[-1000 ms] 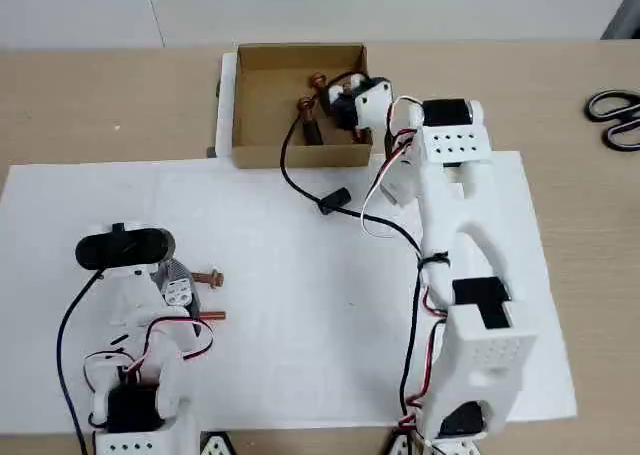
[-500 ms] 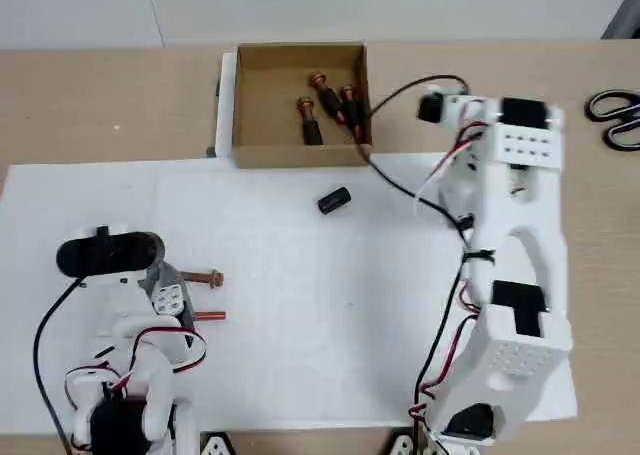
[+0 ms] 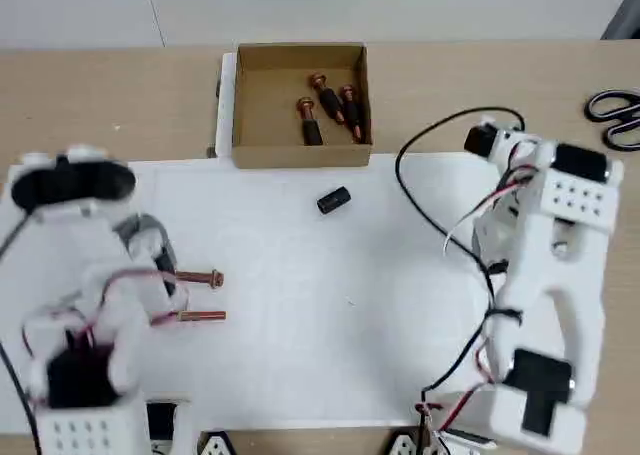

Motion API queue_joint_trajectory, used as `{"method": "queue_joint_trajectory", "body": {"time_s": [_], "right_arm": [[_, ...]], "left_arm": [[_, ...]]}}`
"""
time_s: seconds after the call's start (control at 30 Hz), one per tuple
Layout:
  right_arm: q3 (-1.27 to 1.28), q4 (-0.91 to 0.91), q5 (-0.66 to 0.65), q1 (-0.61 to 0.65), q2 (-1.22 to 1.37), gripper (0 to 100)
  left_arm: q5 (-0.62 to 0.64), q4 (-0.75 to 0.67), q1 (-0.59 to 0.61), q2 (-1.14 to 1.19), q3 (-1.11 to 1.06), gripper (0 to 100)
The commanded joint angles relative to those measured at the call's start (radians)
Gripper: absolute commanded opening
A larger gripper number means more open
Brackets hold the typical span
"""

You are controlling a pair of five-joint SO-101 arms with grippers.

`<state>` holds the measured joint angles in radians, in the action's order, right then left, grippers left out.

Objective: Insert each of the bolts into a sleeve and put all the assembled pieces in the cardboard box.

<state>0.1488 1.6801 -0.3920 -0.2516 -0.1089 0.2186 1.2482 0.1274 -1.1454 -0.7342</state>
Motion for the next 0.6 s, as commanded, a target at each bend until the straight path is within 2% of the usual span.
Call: {"method": "queue_joint_trajectory", "body": {"time_s": [0.0, 0.13, 0.37, 0.43, 0.57], "right_arm": [[0.101, -0.027, 0.005, -0.013, -0.142, 0.9], [0.215, -0.038, 0.009, -0.036, -0.232, 0.9], [0.331, -0.05, 0.0, -0.151, -0.358, 0.9], [0.361, -0.05, -0.025, -0.177, -0.386, 0.9], [0.399, -0.05, -0.04, -0.217, -0.45, 0.9]], "left_arm": [[0.006, 0.034, -0.003, 0.163, 0.208, 1], [0.006, 0.164, 0.002, 0.336, 0.325, 1], [-0.018, 0.373, 0.003, 0.62, 0.475, 1], [-0.086, 0.399, 0.003, 0.697, 0.509, 1], [-0.33, 0.436, -0.003, 0.804, 0.538, 1]]}}
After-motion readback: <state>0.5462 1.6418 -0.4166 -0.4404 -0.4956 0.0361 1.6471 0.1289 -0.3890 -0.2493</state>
